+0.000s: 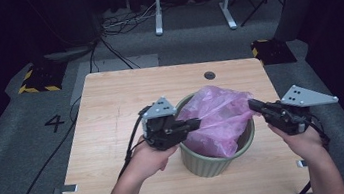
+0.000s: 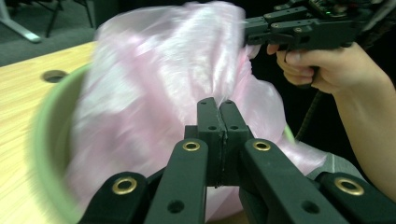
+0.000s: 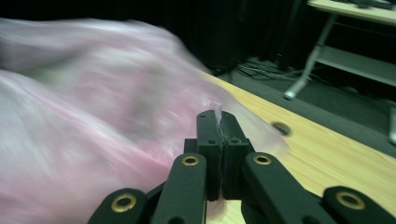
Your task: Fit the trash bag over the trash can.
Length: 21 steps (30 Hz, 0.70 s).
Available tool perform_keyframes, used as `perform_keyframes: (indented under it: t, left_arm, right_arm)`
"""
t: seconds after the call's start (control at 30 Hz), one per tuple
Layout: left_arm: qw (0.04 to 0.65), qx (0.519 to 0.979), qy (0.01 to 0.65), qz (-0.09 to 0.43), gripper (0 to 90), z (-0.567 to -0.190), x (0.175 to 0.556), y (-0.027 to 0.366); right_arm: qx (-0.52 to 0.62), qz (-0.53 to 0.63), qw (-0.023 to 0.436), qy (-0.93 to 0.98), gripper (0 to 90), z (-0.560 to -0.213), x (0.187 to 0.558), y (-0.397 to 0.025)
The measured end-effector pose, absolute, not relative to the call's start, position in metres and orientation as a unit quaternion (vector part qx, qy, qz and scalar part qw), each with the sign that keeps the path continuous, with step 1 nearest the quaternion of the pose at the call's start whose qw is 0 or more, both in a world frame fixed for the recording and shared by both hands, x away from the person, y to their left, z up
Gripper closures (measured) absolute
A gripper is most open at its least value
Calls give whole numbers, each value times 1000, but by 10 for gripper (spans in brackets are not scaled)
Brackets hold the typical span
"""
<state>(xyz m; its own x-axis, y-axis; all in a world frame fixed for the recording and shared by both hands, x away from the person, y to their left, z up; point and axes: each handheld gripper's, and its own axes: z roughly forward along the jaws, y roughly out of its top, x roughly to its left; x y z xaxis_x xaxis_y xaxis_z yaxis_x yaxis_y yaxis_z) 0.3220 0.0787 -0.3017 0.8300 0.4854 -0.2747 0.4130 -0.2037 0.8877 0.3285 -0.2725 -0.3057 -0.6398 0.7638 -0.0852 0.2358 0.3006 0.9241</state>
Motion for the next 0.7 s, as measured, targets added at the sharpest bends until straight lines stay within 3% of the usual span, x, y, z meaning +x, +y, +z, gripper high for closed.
perform_keyframes:
  t: [0.3, 0.63, 0.67, 0.7]
  left_arm:
    - [573, 742, 343, 66, 888, -302, 319, 140]
    - [574, 713, 395, 80, 883, -317, 341, 174]
    - [578, 712, 391, 74, 829, -316, 341, 174]
    - [589, 713, 377, 61, 829, -315, 341, 173]
  right_arm:
    - [390, 488, 270, 733, 895, -317, 337, -317]
    - [406, 490, 259, 726, 891, -327, 338, -331]
    - [393, 503, 251, 728, 800, -327, 336, -329]
    - [393, 503, 251, 728, 800, -327, 336, -329]
